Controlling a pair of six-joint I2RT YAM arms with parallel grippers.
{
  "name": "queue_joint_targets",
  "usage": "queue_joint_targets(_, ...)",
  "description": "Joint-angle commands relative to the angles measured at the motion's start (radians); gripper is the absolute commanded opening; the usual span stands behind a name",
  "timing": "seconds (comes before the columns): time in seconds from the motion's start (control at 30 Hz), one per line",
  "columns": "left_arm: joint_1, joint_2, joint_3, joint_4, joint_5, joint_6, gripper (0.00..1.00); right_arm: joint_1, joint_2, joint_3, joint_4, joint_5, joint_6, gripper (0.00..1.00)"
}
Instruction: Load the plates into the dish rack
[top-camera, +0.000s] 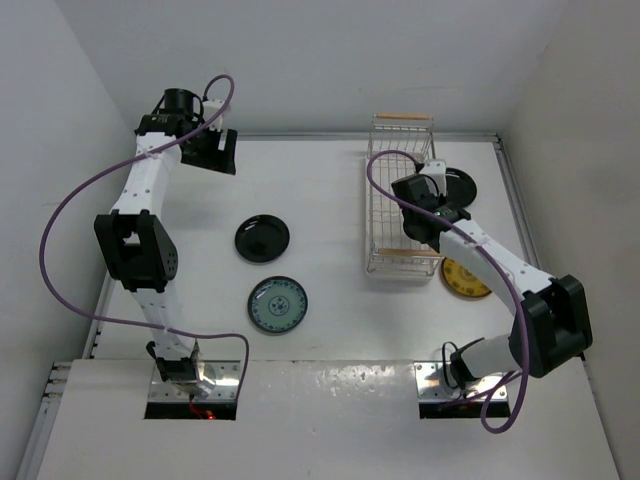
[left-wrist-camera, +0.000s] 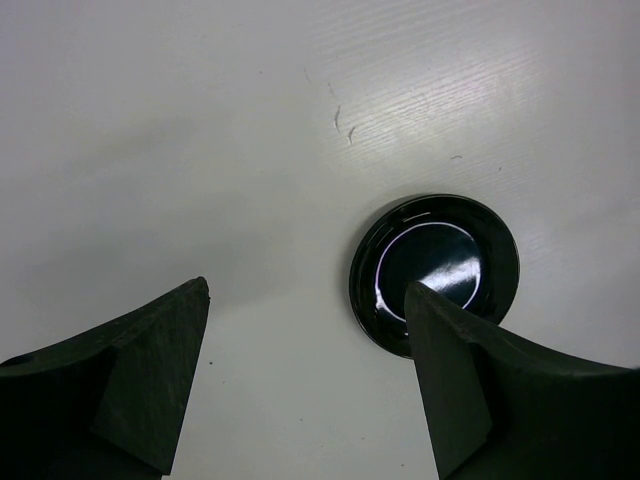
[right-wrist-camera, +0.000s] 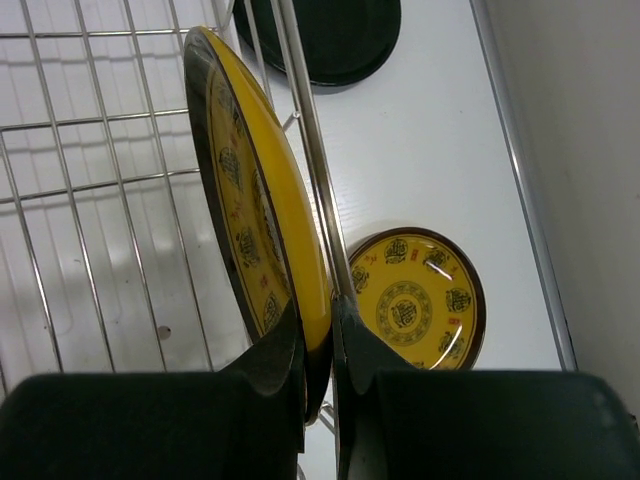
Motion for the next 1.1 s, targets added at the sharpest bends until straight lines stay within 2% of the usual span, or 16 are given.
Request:
queue_joint_targets(0.0, 0.011, 0.010, -0.002, 0.016, 0.015, -0.011, 0.83, -0.004, -0.028, 0.024, 0.013, -0.022, 0.020, 0.00)
queue_joint_targets(0.17, 0.011, 0.010, -0.002, 0.016, 0.025, -0.011, 0.83, -0.019, -0.017, 0.021, 0.003, -0.092, 0.020, 0.00)
queue_joint_targets(0.47, 0.011, 0.010, -0.002, 0.016, 0.025, -0.011, 0.83, -0.019, 0.080, 0.075, -0.119, -0.097, 0.049, 0.00)
queue_joint_targets(0.5, 0.011, 0.010, -0.002, 0.016, 0.025, -0.011, 0.83, -0.017, 0.092, 0.079, -0.119, -0.114, 0.049, 0.05)
queue_joint_targets(0.53, 0.011, 0.010, -0.002, 0.016, 0.025, -0.011, 0.83, -0.019, 0.097, 0.082, -0.126, -0.120, 0.046, 0.16)
queue_joint_targets(0.67, 0.011, 0.010, -0.002, 0.016, 0.016, -0.011, 0.83, -0.022, 0.095, 0.095, -0.121, -0.137, 0.020, 0.39)
queue_joint_targets(0.83, 0.011, 0.019, -0.022, 0.016, 0.006, -0.002, 0.83, -0.051, 0.057, 0.151, -0.106, -0.155, -0.068, 0.62)
queue_joint_targets(0.9, 0.011, 0.028, -0.031, 0.016, 0.006, 0.007, 0.83, -0.059, 0.038, 0.186, -0.103, -0.166, -0.107, 0.67)
queue_joint_targets(1.0, 0.011, 0.028, -0.031, 0.016, -0.015, 0.017, 0.83, -0.068, -0.012, 0.243, -0.107, -0.200, -0.113, 0.80)
queue_joint_targets(1.07, 0.011, 0.028, -0.031, 0.016, -0.024, 0.017, 0.83, -0.117, -0.046, 0.256, -0.113, -0.250, -0.093, 0.85)
